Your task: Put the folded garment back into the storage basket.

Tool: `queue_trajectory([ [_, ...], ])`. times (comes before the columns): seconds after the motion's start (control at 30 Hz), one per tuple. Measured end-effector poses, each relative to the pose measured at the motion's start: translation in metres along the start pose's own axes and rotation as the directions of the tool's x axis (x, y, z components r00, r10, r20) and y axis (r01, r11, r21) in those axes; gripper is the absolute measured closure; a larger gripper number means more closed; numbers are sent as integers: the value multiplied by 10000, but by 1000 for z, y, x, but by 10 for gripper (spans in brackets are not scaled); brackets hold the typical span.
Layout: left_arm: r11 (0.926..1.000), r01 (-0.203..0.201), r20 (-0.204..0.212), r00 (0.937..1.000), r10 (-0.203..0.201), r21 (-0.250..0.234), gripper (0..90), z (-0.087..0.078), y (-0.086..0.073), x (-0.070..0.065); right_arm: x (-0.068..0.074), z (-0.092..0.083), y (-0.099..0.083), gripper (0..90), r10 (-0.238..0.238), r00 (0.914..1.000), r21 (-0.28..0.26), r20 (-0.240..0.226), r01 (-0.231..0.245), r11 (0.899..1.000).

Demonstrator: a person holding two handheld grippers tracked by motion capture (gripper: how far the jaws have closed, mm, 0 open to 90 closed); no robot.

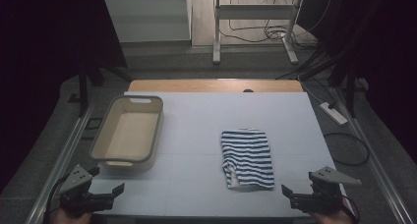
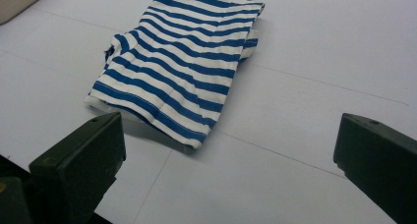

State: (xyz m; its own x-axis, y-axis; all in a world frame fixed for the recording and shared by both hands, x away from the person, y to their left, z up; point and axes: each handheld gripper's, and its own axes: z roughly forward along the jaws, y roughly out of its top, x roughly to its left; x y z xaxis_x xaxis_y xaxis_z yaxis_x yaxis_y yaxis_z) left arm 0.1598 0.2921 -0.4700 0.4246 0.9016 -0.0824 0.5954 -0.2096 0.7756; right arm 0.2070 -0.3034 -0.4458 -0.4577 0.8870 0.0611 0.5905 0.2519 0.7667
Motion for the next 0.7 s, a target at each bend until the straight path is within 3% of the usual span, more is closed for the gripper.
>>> queue_trajectory([
  [0.23, 9996, 267, 117, 9996, -266, -10, 0, 0, 0, 3, -1, -1, 0, 0, 219, 9997, -94, 109, -218, 9997],
  [0.7, 9994, 336, 174, 9993, -338, 109, 0, 1, 0, 4, 2, 0, 0, 0, -188, 9998, 27, -62, 188, 9998],
])
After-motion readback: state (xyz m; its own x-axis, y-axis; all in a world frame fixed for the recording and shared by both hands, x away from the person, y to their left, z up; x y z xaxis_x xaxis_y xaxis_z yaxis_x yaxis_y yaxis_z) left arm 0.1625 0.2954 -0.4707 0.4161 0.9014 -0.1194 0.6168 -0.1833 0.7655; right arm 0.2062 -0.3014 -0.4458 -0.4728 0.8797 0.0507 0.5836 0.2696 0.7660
